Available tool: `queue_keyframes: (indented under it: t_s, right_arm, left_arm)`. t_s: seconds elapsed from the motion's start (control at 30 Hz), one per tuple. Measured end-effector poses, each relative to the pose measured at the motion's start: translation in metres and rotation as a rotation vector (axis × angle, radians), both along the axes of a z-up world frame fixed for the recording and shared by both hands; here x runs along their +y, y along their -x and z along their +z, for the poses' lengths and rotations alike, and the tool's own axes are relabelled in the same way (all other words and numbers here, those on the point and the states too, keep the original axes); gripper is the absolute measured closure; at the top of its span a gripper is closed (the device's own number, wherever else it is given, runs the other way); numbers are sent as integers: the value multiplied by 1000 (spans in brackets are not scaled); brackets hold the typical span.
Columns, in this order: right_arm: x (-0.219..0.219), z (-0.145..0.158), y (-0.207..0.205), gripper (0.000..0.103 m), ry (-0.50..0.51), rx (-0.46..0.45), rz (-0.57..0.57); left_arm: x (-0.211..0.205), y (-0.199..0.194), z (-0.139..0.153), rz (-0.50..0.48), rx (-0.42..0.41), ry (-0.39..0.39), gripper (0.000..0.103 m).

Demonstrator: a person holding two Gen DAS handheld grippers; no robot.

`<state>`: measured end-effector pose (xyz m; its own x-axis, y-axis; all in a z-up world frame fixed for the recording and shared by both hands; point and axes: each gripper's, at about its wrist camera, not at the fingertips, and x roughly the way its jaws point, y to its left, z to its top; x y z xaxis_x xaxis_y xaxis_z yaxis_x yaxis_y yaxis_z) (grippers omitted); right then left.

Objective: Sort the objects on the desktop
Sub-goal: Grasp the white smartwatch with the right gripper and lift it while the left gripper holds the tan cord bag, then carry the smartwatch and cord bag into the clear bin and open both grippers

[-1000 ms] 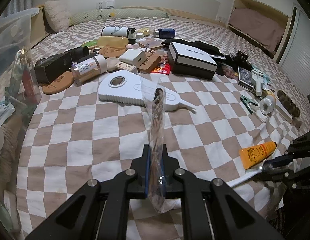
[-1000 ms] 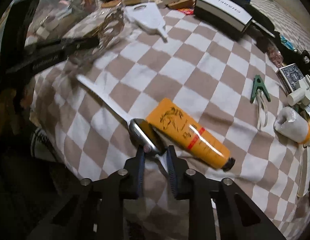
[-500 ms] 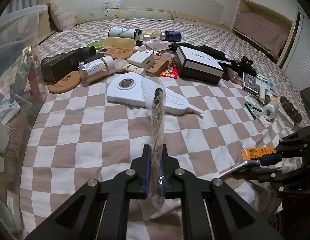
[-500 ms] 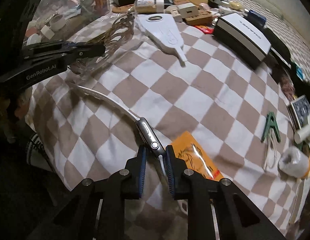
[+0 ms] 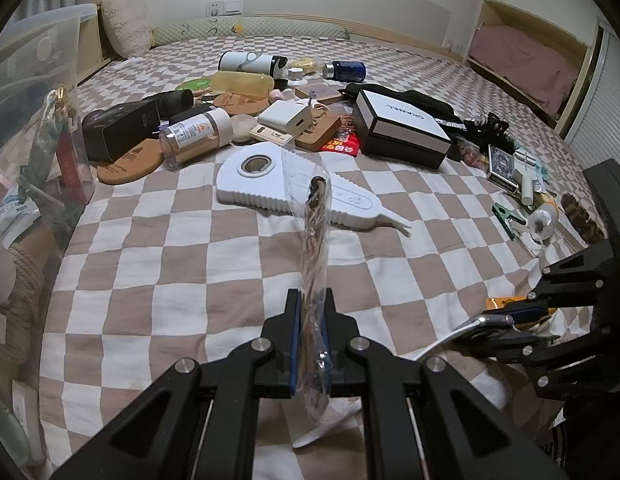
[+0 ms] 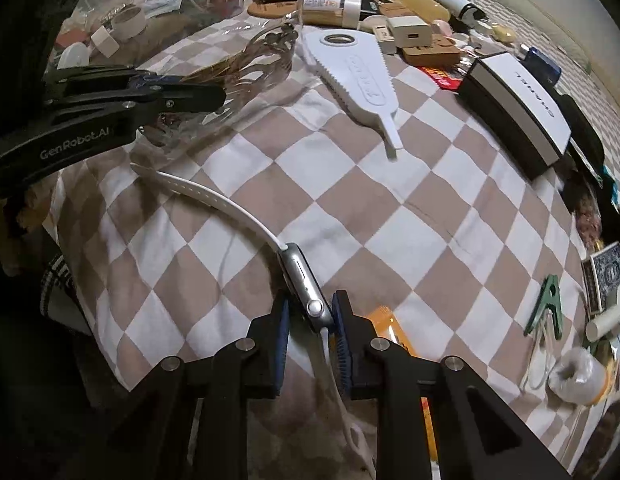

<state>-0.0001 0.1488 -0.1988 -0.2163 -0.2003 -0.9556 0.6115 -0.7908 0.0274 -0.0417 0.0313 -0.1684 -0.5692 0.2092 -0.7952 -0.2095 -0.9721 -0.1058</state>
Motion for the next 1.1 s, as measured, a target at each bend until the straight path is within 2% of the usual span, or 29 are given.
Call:
queue_keyframes:
  t_s: [0.23,0.4,0.5,0.63,0.8,1.1]
  right_arm:
    - [-4,-1,3,83,27,13,-41]
    - [5,7,4,87,62,18,-138]
    - [13,20,7,89,107,17,-206]
    - [21,45,11,90,159,53,-275]
    - [28,72,18,90,225,85,-342]
    - [10,138,23,90,325,211,-338]
  left_arm:
    - [0,1,3,-3,7,1,94]
    - [-1,0,14,-9,36,-13,94]
    - [-1,-2,23,-24,48,-28,94]
    - [3,-7,42,-42,106,-12,94]
    - [-3,-10,70,-19,158,-15,94]
    - [-25,-14,130,65,267,8,94]
